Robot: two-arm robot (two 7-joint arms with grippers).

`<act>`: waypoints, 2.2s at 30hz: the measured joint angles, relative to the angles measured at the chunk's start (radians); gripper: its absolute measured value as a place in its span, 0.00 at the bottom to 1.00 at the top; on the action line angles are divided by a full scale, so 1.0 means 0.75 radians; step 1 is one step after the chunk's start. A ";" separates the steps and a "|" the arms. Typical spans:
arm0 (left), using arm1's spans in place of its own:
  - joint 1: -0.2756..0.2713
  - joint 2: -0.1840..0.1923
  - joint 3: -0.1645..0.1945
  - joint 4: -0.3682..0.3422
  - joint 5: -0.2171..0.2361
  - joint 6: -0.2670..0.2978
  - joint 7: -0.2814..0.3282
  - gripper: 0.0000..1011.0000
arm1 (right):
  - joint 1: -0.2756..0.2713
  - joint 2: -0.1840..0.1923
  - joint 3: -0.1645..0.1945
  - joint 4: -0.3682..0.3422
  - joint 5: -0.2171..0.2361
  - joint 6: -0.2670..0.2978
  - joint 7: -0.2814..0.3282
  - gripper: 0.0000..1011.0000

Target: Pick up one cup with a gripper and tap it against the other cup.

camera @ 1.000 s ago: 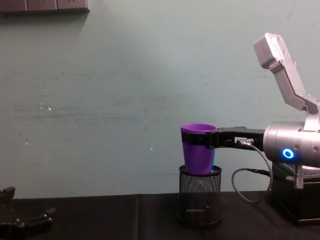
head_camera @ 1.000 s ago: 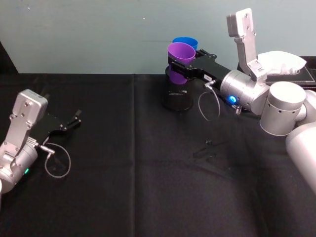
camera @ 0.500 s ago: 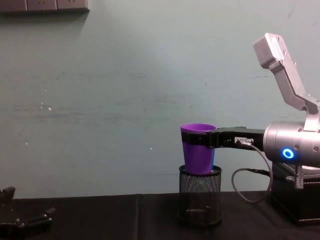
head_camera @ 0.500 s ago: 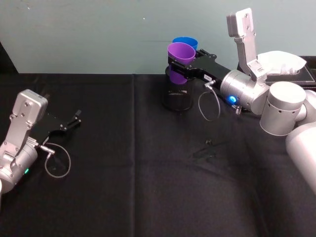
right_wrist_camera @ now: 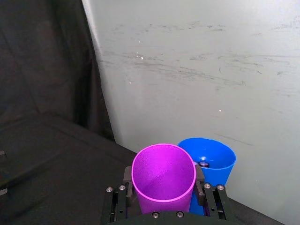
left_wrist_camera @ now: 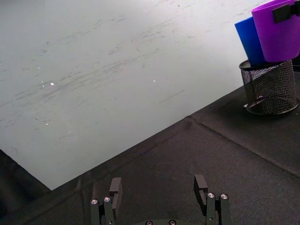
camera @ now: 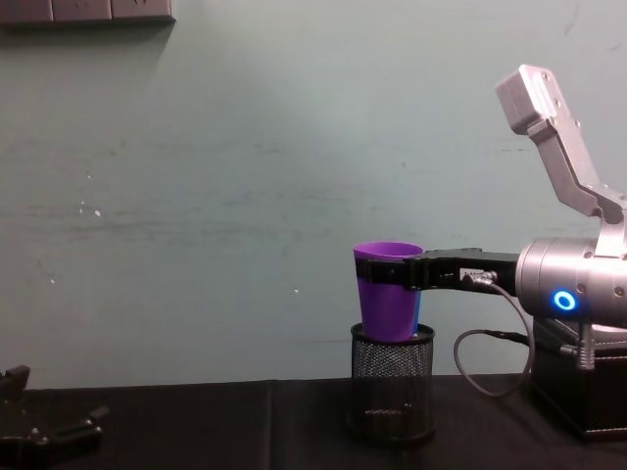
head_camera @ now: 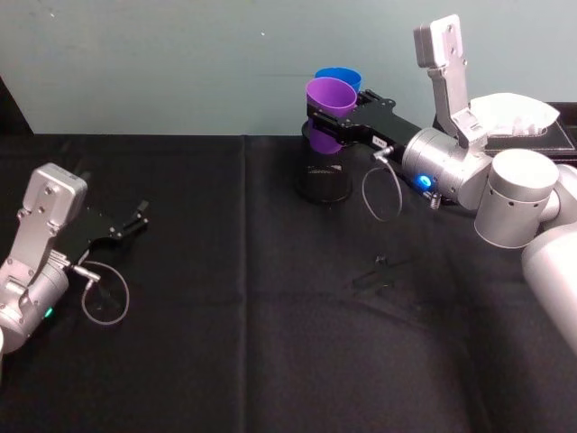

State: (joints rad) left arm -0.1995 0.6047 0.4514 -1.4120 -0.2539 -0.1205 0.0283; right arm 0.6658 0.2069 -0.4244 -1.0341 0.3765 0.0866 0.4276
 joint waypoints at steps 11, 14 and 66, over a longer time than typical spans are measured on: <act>0.000 0.000 0.000 0.000 0.000 0.000 0.000 0.99 | -0.003 0.000 0.003 -0.001 0.001 0.000 0.009 0.73; 0.000 0.000 0.000 0.000 0.000 0.000 0.000 0.99 | -0.017 0.001 0.007 -0.020 0.006 0.000 0.020 0.73; 0.000 0.000 0.000 0.000 0.000 0.000 0.000 0.99 | -0.651 0.295 0.013 -0.500 -0.026 -0.397 0.129 0.73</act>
State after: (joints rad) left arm -0.1996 0.6047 0.4514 -1.4120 -0.2539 -0.1205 0.0283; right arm 0.1772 0.4283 -0.4149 -1.4092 0.3568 -0.2115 0.5244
